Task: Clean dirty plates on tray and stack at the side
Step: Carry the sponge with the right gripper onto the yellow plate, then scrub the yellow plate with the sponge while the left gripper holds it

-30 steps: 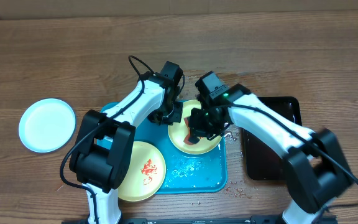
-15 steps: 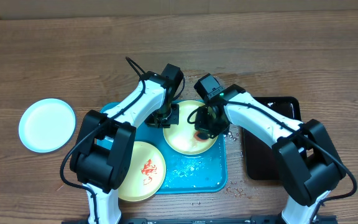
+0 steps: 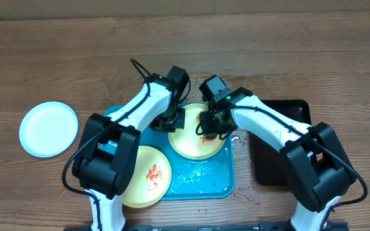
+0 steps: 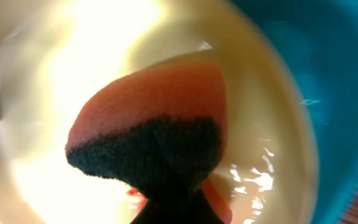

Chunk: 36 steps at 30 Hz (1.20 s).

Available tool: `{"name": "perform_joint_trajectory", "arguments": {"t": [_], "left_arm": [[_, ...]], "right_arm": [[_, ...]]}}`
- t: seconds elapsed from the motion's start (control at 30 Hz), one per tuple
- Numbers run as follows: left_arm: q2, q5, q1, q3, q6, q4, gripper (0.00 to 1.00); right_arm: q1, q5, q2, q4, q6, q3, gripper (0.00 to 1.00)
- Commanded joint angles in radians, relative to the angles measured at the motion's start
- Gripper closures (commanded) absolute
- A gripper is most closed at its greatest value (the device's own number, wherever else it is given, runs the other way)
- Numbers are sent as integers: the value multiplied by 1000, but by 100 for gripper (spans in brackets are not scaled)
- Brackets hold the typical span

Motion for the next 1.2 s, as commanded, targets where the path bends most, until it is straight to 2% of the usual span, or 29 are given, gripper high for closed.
{"name": "perform_joint_trajectory", "arguments": {"t": [0.0,0.13,0.2,0.33,0.4,0.5,0.57,0.7,0.83,0.97,1.17], "left_arm": [[73,-63,-11,-46,50,8,96],[73,-64,-23,-46,53,8,96],[73,-63,-27,-46,53,8,96],[73,-63,-28,-46,53,9,96],[73,-63,-28,-46,53,9,96],[73,-63,-28,-46,53,9,96],[73,-63,-28,-46,53,9,96],[73,-63,-28,-46,53,6,96],[73,-63,-28,-46,53,5,96],[73,-63,-28,-46,53,5,96],[73,-63,-28,-46,53,8,96]], "right_arm": [[8,-148,16,2,-122,12,96],[8,-238,32,-50,-139,11,96],[8,-264,37,-66,-99,11,96],[6,-159,37,-26,154,12,96],[0,-43,37,14,328,12,96],[-2,100,37,95,441,12,96],[6,195,37,106,430,12,96],[23,318,37,68,239,12,96],[33,422,37,-43,115,12,96],[32,332,37,-163,52,13,96],[32,75,37,-263,4,13,96]]}}
